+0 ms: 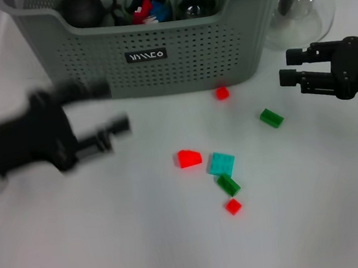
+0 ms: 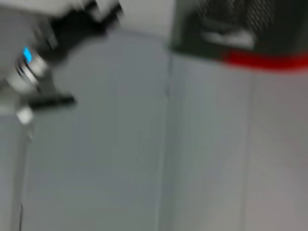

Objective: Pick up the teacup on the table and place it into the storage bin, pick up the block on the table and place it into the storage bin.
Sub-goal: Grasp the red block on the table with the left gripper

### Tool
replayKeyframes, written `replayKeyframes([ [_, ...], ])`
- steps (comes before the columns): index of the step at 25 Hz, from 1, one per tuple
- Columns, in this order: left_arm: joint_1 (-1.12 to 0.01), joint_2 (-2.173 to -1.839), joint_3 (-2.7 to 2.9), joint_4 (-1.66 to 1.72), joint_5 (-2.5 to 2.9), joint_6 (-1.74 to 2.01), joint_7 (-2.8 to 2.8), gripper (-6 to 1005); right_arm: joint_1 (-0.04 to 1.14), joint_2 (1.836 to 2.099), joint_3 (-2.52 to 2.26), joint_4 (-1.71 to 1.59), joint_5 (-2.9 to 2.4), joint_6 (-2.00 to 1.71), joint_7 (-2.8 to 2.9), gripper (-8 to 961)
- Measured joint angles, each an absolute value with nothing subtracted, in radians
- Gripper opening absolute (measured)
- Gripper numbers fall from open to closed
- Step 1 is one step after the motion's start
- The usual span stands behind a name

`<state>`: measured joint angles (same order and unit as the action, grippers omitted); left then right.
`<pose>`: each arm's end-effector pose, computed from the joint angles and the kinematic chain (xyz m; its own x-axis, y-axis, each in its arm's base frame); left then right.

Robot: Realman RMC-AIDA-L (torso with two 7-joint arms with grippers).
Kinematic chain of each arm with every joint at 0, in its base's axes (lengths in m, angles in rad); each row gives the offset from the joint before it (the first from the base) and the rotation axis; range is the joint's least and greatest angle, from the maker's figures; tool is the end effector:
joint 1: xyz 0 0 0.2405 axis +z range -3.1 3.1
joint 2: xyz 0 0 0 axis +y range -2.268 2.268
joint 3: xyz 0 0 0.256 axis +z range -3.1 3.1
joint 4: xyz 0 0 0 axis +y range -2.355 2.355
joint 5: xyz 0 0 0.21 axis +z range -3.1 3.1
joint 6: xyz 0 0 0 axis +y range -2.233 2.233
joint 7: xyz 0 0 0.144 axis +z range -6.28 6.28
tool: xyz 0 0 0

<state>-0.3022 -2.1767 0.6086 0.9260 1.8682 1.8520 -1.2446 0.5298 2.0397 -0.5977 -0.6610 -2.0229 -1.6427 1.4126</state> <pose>-0.2639 0.2627 0.0311 0.7498 0.1198 0.6507 0.3325 -0.9185 -0.2141 0.2685 0.3286 0.0252 0.7629 -0.3537 -0.5412 -0.4879 -0.8642 -0.1231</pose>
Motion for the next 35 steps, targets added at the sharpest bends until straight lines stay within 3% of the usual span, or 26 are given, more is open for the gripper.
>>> replayKeyframes([
  [3,-0.342,-2.173,0.616,0.665,1.972,1.714,-1.033,612,0.532,2.037,-0.596,-0.659,-2.022,-1.640,1.413,523],
  [12,-0.461,-2.171,0.642,0.371,2.004,1.395,-0.813,586,0.528,2.035,-0.601,-0.659,-2.023,-1.632,1.419,523],
  [35,-0.534,-2.178,0.635,0.200,2.002,1.198,-0.654,559,0.523,2.034,-0.604,-0.660,-2.023,-1.633,1.419,524],
])
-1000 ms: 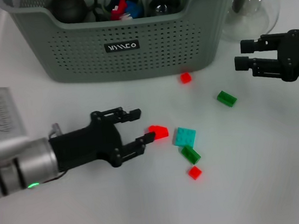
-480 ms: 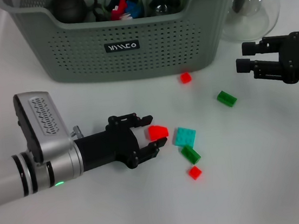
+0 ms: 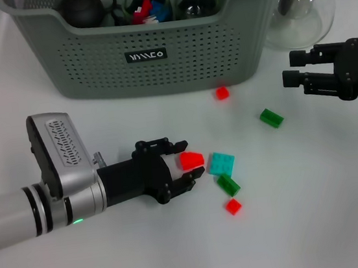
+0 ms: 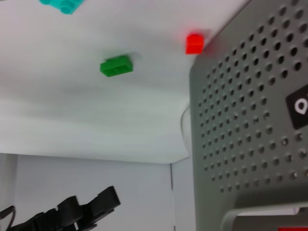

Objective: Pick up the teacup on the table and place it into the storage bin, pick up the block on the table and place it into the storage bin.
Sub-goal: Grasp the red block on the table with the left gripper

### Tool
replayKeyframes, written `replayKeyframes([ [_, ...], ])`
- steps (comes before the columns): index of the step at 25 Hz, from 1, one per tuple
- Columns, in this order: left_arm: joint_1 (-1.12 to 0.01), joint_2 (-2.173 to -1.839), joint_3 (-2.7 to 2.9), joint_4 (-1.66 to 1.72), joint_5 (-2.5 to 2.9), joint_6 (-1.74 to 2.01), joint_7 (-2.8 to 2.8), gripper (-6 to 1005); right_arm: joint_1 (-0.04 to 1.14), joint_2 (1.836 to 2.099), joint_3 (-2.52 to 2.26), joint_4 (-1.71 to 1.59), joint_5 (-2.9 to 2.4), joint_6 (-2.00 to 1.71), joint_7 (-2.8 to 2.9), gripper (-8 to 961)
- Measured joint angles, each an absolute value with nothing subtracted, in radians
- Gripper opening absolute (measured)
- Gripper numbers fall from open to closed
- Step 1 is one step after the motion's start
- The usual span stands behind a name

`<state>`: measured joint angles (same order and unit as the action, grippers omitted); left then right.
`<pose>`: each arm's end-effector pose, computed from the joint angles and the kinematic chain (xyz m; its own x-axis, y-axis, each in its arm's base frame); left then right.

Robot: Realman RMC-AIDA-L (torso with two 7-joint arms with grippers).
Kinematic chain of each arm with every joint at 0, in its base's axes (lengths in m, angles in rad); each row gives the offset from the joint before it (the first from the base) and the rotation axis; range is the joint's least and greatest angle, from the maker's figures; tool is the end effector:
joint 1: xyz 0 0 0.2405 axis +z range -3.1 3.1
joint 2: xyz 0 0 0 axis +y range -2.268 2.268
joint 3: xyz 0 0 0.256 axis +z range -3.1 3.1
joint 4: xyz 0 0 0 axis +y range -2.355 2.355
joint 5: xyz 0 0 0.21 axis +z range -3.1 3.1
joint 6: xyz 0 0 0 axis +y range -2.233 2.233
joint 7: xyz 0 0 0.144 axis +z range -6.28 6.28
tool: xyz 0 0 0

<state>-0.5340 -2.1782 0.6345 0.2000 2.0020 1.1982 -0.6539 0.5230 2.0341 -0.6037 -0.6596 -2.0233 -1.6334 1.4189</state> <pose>-0.2849 0.2805 -0.1199 0.9091 0.1362 0.3937 0.2721 -0.9097 -0.3136 0.2724 0.3280 0.0264 0.7624 -0.3649 -0.5344 -0.4999 -0.8565 -0.1283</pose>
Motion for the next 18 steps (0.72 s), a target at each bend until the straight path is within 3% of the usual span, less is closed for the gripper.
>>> replayKeyframes([
  [18,-0.553,-2.178,0.640,0.155,1.968,1.143,-0.576,538,0.517,2.034,-0.600,-0.660,-2.023,-1.633,1.419,524],
])
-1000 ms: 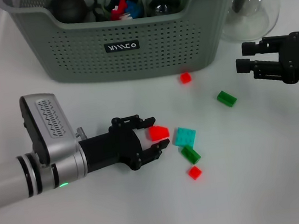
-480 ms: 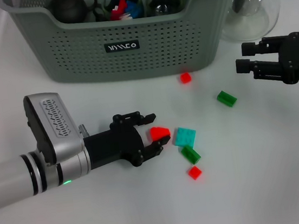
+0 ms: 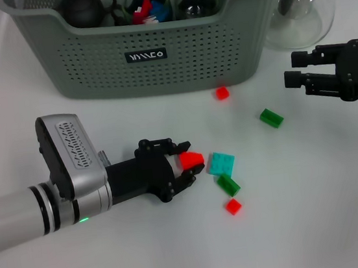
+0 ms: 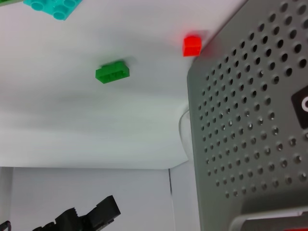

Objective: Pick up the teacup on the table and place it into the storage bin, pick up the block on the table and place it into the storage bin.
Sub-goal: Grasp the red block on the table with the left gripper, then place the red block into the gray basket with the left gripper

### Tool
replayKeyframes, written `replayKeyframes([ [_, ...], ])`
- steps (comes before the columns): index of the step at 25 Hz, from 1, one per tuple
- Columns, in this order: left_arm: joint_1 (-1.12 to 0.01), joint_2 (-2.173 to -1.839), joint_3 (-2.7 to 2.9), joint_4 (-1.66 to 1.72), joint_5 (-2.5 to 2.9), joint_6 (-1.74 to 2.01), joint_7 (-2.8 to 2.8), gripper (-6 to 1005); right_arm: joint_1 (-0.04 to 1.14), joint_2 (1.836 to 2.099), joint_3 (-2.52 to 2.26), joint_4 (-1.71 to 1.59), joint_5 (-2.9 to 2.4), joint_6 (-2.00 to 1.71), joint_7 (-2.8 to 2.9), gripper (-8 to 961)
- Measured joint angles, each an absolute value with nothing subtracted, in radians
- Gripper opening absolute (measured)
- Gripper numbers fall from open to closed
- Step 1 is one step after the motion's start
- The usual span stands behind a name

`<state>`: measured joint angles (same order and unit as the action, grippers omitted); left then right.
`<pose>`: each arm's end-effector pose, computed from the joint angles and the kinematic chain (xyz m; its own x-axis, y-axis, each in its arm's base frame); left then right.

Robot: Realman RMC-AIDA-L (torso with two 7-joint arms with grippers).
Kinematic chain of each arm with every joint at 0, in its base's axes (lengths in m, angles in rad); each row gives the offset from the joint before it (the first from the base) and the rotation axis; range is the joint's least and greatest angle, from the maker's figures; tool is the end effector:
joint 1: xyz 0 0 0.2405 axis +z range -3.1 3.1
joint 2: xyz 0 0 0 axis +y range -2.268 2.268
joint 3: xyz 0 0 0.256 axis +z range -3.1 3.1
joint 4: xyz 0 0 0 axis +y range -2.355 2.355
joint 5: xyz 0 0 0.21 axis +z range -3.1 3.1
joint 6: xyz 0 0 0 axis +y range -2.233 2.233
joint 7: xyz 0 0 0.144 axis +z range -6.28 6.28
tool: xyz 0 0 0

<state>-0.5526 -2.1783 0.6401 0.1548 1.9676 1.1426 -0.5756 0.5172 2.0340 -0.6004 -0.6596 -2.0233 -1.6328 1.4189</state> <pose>-0.2841 0.2831 -0.1270 0.9259 0.1021 0.3636 0.2375 -0.9061 -0.3503 0.2745 0.3267 0.0269 0.7590 -0.3691 -0.5363 -0.5065 -0.8523 -0.1303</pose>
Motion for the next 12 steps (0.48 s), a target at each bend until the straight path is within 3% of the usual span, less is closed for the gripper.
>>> replayKeyframes([
  [3,-0.553,-2.178,0.638,0.154,1.968,1.141,-0.575,533,0.517,2.034,-0.602,-0.660,-2.023,-1.632,1.419,523],
  [6,-0.553,-2.178,0.636,0.154,1.968,1.137,-0.579,324,0.517,2.034,-0.602,-0.660,-2.023,-1.632,1.419,523],
  [12,-0.535,-2.173,0.632,0.179,1.961,1.197,-0.628,302,0.514,2.033,-0.598,-0.660,-2.023,-1.635,1.419,524],
])
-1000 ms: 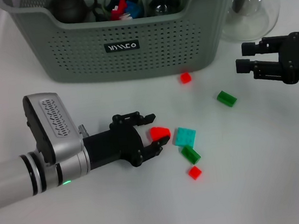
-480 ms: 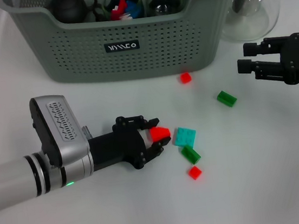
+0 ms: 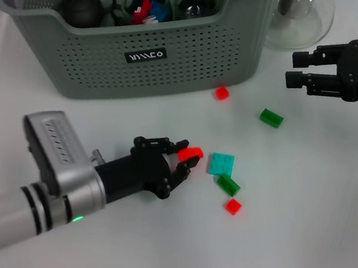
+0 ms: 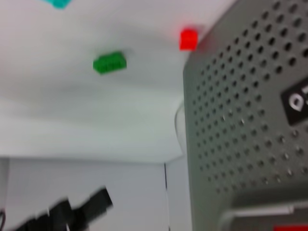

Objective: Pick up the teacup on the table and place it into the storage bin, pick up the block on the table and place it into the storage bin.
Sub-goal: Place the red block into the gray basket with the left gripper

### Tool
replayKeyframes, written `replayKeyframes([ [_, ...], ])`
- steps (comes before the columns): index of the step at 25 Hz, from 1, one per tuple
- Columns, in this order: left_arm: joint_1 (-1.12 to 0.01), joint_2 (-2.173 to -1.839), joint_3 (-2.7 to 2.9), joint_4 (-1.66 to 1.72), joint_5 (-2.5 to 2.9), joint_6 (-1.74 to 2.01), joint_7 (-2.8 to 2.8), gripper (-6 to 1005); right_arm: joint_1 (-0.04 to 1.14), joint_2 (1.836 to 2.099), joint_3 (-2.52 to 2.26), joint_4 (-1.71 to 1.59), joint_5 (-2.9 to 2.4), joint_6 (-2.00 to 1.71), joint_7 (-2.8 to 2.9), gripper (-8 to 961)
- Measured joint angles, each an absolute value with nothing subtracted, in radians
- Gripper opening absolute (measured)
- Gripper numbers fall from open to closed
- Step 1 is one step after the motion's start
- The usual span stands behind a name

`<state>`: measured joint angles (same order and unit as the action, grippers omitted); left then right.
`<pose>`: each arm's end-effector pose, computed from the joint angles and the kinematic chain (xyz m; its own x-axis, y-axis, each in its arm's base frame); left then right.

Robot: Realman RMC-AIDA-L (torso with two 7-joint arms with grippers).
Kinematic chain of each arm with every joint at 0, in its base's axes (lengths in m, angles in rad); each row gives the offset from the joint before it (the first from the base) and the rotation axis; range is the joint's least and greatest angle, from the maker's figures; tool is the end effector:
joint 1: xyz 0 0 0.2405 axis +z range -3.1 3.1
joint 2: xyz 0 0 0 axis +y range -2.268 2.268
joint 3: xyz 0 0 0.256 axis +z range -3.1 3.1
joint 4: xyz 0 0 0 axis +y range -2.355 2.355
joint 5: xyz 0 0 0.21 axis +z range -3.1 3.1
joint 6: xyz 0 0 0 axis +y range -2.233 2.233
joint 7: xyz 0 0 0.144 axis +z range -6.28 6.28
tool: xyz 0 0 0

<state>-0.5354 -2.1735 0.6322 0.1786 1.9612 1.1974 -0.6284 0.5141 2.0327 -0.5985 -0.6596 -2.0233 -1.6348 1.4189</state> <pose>-0.2838 0.2822 -0.1189 0.9003 0.1315 0.4150 0.2845 -0.8993 -0.3321 0.2757 0.3258 0.0276 0.7576 -0.3708 -0.5372 -0.5090 -0.8508 -0.1306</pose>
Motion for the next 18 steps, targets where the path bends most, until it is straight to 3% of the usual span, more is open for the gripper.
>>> replayKeyframes([
  [11,-0.383,-2.135,0.605,0.627,1.988,1.736,-1.124,290,0.514,2.031,-0.599,-0.660,-2.023,-1.640,1.419,524],
  [18,-0.463,-2.126,0.434,0.875,1.875,2.004,-1.438,298,0.518,2.033,-0.605,-0.660,-2.023,-1.635,1.419,524],
])
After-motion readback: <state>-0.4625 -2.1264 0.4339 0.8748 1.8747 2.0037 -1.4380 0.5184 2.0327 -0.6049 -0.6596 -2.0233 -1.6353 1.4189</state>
